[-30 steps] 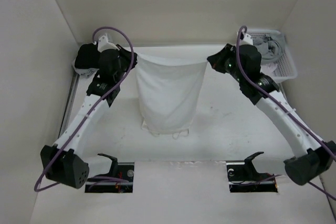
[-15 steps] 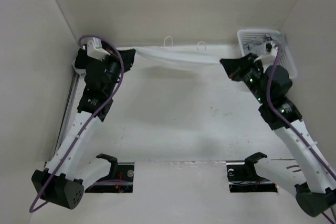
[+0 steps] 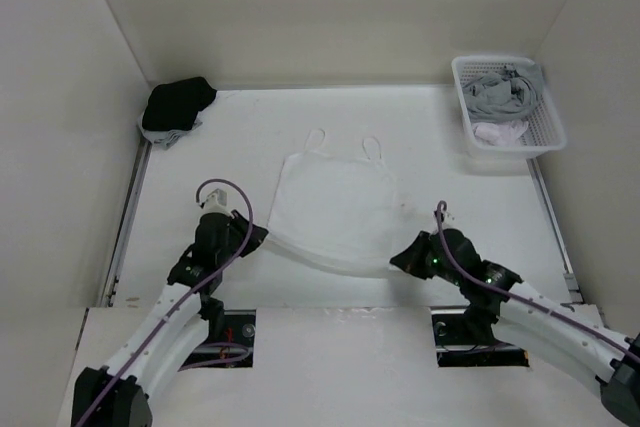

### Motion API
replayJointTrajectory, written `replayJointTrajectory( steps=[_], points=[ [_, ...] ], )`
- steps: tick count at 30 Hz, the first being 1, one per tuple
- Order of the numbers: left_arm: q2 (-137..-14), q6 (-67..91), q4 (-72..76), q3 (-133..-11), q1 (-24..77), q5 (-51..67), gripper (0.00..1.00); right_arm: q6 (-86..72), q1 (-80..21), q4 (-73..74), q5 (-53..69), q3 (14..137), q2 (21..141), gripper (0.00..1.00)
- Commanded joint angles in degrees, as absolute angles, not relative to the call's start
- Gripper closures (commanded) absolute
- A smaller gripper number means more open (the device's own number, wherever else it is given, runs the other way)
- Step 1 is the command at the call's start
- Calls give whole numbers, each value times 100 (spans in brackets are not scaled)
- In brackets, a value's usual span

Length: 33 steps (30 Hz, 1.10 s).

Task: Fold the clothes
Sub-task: Flatten the tank top out, then fold the tank top

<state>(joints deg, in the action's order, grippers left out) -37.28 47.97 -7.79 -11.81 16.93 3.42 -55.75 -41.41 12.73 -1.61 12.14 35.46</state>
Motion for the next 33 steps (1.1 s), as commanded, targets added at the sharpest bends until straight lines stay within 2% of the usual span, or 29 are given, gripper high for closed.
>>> replayJointTrajectory(
  steps=[1,5,7,15,20,23,25,28,29,31,33],
  points=[
    [-3192,5027,-1132,-1362,1902,484,97,-6389,-4801,1466,-518,1265,3095,100],
    [-3224,5010,-1345,-1897,1982,124,97,-6355,-5137,1872,-913,1677,3146,100],
    [-3637,4949,-1082,-2231,1912,-43,97,-6031,-4857,1759,-976,1932,3348,100],
    [-6895,4921,1018,-4040,1798,-448,97,-4562,-2441,230,121,3382,5543,100],
    [-8715,5010,1520,-5490,1595,-466,97,-4386,-1614,-403,492,4375,7116,100],
    [-9849,4992,1468,-6518,1481,-361,93,-4438,-1227,-755,702,4955,8188,100],
    [-10474,4931,1433,-7081,1428,-334,79,-4474,-1130,-922,773,5359,8926,93],
    [-10863,4887,1266,-7392,1305,-211,59,-4491,-1103,-879,721,5800,9640,65],
    [-10794,4861,1274,-7278,1288,-220,55,-4517,-1103,-905,686,5801,9694,60],
    [-10496,4878,1336,-6823,1270,-342,55,-4544,-1129,-1028,572,5609,9581,54],
    [-10022,4965,1537,-6104,1305,-483,59,-4544,-1190,-1151,335,5249,9213,52]
  ],
)
